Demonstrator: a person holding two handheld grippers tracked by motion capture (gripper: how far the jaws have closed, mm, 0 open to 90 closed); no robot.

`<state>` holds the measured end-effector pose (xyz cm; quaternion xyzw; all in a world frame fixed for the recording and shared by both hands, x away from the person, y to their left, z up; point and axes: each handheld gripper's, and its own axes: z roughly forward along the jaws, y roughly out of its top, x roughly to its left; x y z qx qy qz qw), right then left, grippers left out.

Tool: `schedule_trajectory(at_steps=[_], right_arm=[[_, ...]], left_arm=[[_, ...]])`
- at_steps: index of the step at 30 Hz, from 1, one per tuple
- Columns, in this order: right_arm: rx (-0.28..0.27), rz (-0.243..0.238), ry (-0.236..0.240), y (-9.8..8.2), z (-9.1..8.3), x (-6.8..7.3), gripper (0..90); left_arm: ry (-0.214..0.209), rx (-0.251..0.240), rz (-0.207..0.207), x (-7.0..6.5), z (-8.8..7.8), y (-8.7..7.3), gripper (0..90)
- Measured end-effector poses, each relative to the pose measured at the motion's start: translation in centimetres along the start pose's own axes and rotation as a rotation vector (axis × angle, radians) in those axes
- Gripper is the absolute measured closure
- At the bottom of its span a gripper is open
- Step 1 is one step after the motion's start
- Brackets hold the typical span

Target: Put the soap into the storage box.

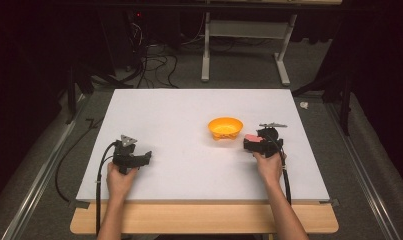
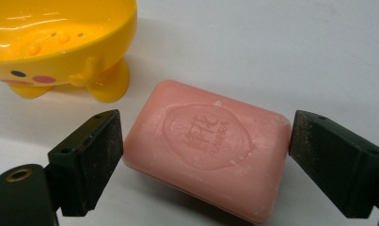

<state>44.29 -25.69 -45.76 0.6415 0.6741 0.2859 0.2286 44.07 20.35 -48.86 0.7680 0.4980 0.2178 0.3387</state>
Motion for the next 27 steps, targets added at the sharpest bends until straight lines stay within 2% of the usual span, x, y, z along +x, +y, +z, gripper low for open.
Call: schedule_trajectory(at_steps=[8,12,18,27], right_arm=[[0.004,0.023,0.001,0.2,0.2,0.2,11.3],[0.01,0.018,-0.007,0.3,0.2,0.5,11.3],[0.037,0.016,-0.025,0.5,0.9,0.8,11.2],[0.077,0.016,-0.021,0.2,1.9,0.8,11.5]], left_arm=[[0.0,0.0,0.0,0.0,0.0,0.0,19.7],[0.0,0.0,0.0,0.0,0.0,0.0,19.7],[0.0,0.0,0.0,0.0,0.0,0.0,19.7],[0.0,0.0,0.0,0.0,0.0,0.0,19.7]])
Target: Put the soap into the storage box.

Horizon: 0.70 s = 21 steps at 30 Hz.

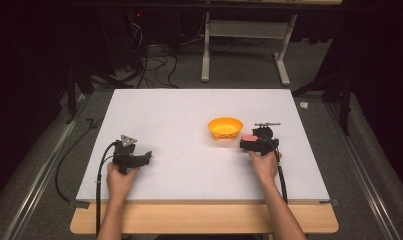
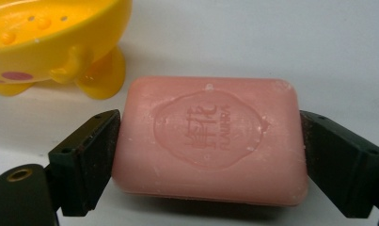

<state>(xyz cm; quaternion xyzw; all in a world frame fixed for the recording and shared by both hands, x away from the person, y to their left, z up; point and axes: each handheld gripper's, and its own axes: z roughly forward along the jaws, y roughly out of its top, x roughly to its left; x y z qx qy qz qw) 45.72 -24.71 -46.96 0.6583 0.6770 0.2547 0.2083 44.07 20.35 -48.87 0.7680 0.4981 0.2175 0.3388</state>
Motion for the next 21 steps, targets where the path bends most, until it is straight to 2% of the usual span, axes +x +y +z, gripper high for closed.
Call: schedule_trajectory(at_steps=[4,10,18,21], right_arm=[[0.006,-0.018,-0.015,-0.11,0.35,0.22,11.7],[0.003,-0.044,-0.013,-0.17,0.33,0.17,13.1],[-0.01,-0.079,0.005,-0.32,0.19,-0.07,13.6],[-0.024,-0.076,0.019,-0.36,-0.14,-0.28,13.6]], left_arm=[[0.0,0.0,0.0,0.0,0.0,0.0,19.7],[0.0,0.0,0.0,0.0,0.0,0.0,19.7],[-0.001,0.001,0.0,0.01,-0.01,0.0,19.7],[0.0,0.0,0.0,0.0,0.0,0.0,19.7]])
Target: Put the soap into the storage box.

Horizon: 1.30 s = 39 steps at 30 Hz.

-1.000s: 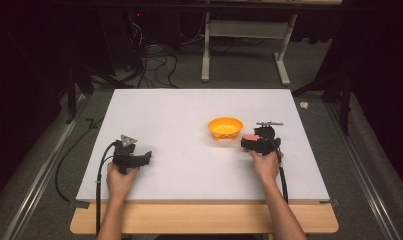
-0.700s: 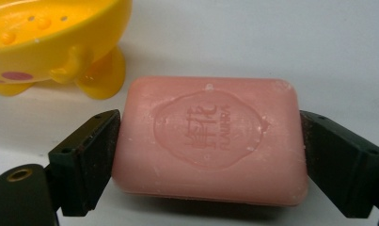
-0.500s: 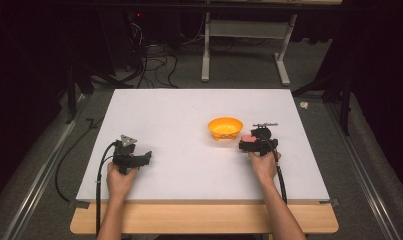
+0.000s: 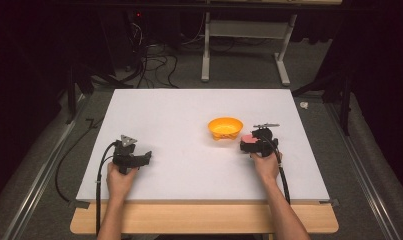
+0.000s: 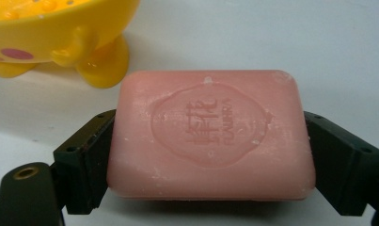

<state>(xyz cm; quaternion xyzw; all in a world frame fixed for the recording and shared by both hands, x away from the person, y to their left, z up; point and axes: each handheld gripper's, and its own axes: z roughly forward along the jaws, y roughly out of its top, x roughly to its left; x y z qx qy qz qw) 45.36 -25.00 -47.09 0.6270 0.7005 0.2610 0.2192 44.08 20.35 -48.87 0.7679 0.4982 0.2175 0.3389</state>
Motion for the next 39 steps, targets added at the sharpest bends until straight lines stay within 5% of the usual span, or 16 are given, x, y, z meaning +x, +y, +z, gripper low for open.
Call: schedule_trajectory(at_steps=[22,39], right_arm=[[-0.084,-0.035,0.105,0.8,-3.9,-0.8,13.7],[-0.137,-0.047,0.186,1.9,-5.7,0.2,13.6]], left_arm=[[-0.001,0.0,-0.001,0.0,0.0,0.0,19.7],[-0.001,0.0,-0.001,0.0,0.0,0.0,19.7]])
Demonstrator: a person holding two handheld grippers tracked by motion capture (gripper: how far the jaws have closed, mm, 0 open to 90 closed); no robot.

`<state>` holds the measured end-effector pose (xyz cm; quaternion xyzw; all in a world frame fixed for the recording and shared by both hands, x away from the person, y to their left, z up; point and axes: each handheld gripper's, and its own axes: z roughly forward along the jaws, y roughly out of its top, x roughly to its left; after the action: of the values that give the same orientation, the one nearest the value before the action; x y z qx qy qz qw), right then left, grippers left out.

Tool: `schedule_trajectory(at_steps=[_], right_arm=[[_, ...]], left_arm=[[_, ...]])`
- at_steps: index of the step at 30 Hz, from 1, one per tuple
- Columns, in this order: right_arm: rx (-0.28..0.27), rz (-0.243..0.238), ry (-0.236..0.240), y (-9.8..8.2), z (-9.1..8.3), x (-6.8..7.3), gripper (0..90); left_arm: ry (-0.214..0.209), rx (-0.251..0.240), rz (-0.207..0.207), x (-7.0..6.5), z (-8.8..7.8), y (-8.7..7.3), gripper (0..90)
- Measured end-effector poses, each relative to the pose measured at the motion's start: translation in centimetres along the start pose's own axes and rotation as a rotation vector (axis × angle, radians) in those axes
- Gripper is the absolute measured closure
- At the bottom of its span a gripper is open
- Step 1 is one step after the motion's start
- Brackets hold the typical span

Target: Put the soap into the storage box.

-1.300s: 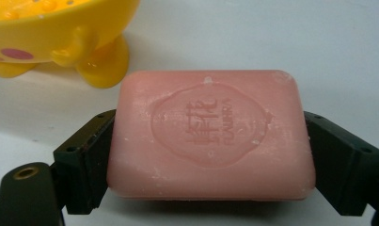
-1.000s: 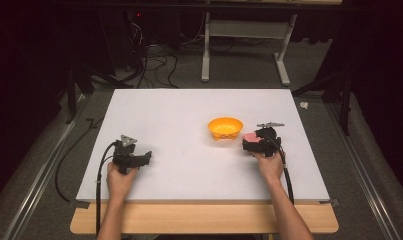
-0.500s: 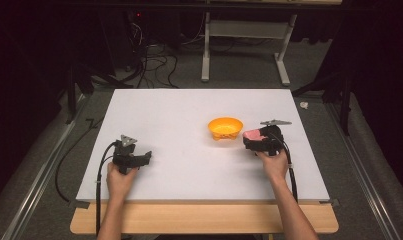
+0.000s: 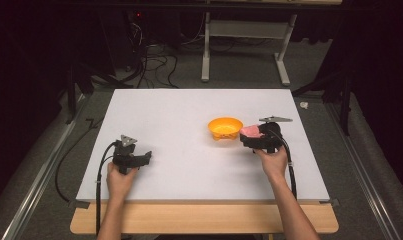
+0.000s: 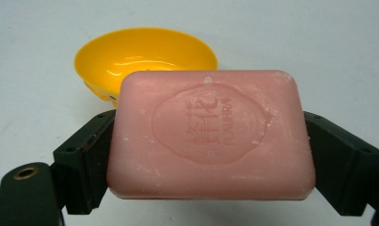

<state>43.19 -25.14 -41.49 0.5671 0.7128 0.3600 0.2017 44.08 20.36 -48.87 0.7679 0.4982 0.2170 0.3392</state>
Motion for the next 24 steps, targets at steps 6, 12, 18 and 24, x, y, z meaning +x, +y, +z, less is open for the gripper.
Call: schedule_trajectory(at_steps=[6,12,18,24], right_arm=[[-0.01,-0.001,0.018,0.5,0.0,0.5,13.6],[-0.012,-0.015,0.029,1.1,0.1,1.0,13.6],[-0.015,-0.025,0.044,1.8,0.3,1.7,13.6],[-0.019,-0.045,0.052,2.5,0.4,2.4,13.6]], left_arm=[[0.0,0.0,0.0,0.0,0.0,0.0,19.8],[0.0,0.0,0.0,0.0,0.0,0.0,19.7],[0.0,0.0,0.0,0.0,0.0,0.0,19.7],[0.0,0.0,0.0,0.0,0.0,0.0,19.7]])
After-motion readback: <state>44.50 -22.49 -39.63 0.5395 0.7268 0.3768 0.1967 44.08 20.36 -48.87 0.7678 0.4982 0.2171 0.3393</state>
